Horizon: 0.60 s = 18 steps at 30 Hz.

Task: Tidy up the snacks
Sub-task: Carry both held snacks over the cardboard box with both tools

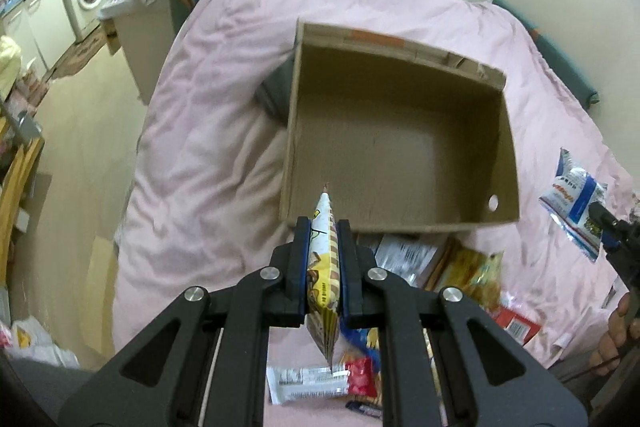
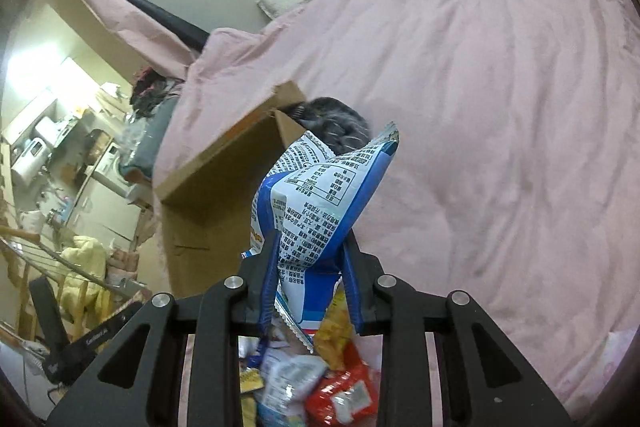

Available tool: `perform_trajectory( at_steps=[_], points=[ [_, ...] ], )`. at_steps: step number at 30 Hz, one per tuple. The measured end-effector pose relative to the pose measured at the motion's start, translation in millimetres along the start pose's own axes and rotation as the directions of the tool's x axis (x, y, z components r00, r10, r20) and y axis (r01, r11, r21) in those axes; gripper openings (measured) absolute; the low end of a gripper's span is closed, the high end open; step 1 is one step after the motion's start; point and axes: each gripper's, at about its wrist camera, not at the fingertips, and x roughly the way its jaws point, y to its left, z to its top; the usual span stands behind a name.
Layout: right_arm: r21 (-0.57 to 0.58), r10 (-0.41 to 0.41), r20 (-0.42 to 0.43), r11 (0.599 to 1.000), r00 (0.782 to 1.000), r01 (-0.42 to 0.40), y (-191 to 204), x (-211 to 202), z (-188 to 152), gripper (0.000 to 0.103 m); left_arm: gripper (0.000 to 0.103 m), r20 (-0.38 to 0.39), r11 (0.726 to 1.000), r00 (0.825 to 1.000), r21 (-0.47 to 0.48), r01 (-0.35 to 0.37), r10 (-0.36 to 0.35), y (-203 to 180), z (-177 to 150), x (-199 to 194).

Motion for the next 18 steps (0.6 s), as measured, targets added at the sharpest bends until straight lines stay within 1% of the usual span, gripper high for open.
perform_trajectory(
  at_steps=[2,7,11,13,18],
  points=[
    [-0.007,0.01,0.006,1.0,1.0,-0.01,3,4,2,0.029,0.009,0.01,1.0,1.0,0.007,0.005,-0.006,-1,11,1],
    [0.016,0.068,-0.019,0.998,0.997,-0.068,8,15,11,0.029,0.009,0.018,1.0,1.0,0.028,-0.003,0.003,-7,31,9],
    [-0.043,0.079,-0.031,0.996,0.996,-0.08,28,28,19,0.029,0.009,0.029,1.0,1.0,0.015,0.007,-0.008,-11,49,19],
    [-0.068,0.079,-0.053,0.994,0.995,-0.083,39,42,23,0.029,0.009,0.037,1.0,0.999,0.019,0.011,-0.011,-15,55,25],
    [-0.123,0.073,-0.11,0.989,0.991,-0.087,59,81,28,0.029,0.009,0.048,0.999,0.999,0.051,-0.011,0.008,-25,67,47]
  ],
)
